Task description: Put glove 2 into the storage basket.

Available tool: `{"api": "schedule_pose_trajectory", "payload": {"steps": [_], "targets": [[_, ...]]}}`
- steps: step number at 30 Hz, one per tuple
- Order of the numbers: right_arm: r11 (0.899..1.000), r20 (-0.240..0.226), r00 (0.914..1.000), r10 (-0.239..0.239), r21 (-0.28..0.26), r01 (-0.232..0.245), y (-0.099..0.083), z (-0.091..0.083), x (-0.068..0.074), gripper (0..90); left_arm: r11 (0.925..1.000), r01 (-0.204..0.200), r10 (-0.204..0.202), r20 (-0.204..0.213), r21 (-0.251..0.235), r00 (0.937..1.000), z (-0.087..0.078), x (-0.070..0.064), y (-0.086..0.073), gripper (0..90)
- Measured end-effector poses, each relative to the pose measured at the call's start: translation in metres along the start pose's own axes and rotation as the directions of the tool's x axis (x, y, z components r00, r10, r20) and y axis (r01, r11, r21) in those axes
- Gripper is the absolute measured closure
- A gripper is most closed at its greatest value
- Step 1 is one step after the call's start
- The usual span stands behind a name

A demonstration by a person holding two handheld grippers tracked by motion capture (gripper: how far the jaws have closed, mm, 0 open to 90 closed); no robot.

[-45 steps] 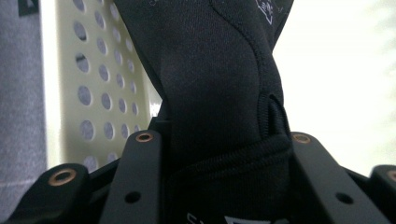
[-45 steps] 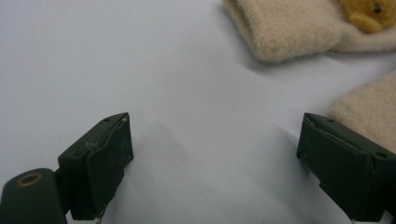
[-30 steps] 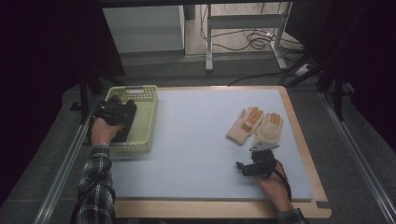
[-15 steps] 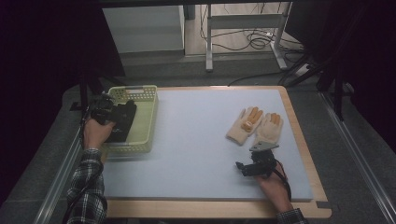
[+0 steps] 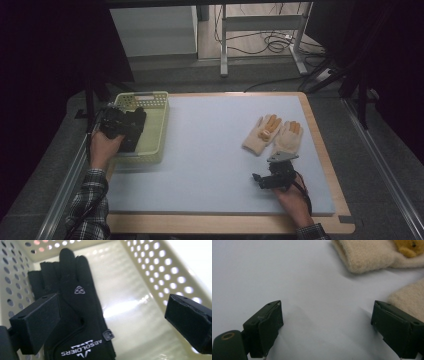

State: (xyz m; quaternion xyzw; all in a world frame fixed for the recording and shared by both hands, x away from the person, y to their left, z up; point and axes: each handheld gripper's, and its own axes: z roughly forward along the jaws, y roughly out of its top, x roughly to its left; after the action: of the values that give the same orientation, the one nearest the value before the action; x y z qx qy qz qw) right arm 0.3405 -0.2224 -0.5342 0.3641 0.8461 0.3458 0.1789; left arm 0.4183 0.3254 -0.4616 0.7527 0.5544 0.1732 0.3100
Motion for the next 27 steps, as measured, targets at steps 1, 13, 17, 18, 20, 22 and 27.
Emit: {"api": "schedule_pose_trajectory", "payload": {"steps": [1, 13, 17, 18, 20, 22, 27], "targets": [[1.000, 0.000, 1.0000, 0.000, 0.000, 0.000, 0.000, 0.000, 0.000, 10.0, 0.9999, -0.006, 0.006, 0.005, -0.009, 1.0000, -0.002, -0.002, 0.000, 0.9], [1.000, 0.000, 1.0000, 0.002, 0.003, -0.002, 0.000, 0.000, 0.000, 10.0, 0.9921, -0.094, 0.100, 0.063, -0.082, 0.9930, -0.014, -0.038, -0.005, 0.9], [1.000, 0.000, 1.0000, 0.001, 0.003, -0.001, 0.000, 0.000, 0.000, 10.1, 0.9865, -0.131, 0.139, 0.079, -0.098, 0.9872, -0.015, -0.052, -0.006, 1.0], [1.000, 0.000, 1.0000, 0.001, 0.003, -0.001, 0.000, 0.000, 0.000, 10.1, 0.9847, -0.140, 0.149, 0.082, -0.103, 0.9854, -0.015, -0.056, -0.006, 1.0], [1.000, 0.000, 1.0000, 0.001, 0.003, -0.001, 0.000, 0.000, 0.000, 10.1, 0.9811, -0.156, 0.167, 0.095, -0.114, 0.9813, -0.016, -0.064, -0.006, 1.1], [1.000, 0.000, 1.0000, 0.001, 0.003, -0.001, 0.000, 0.000, 0.000, 10.0, 0.9768, -0.175, 0.189, 0.106, -0.123, 0.9763, -0.017, -0.073, -0.006, 1.2], [1.000, 0.001, 1.0000, 0.001, 0.003, -0.001, 0.000, 0.000, 0.000, 10.1, 0.9661, -0.213, 0.233, 0.140, -0.145, 0.9623, -0.019, -0.096, -0.007, 1.4]]}}
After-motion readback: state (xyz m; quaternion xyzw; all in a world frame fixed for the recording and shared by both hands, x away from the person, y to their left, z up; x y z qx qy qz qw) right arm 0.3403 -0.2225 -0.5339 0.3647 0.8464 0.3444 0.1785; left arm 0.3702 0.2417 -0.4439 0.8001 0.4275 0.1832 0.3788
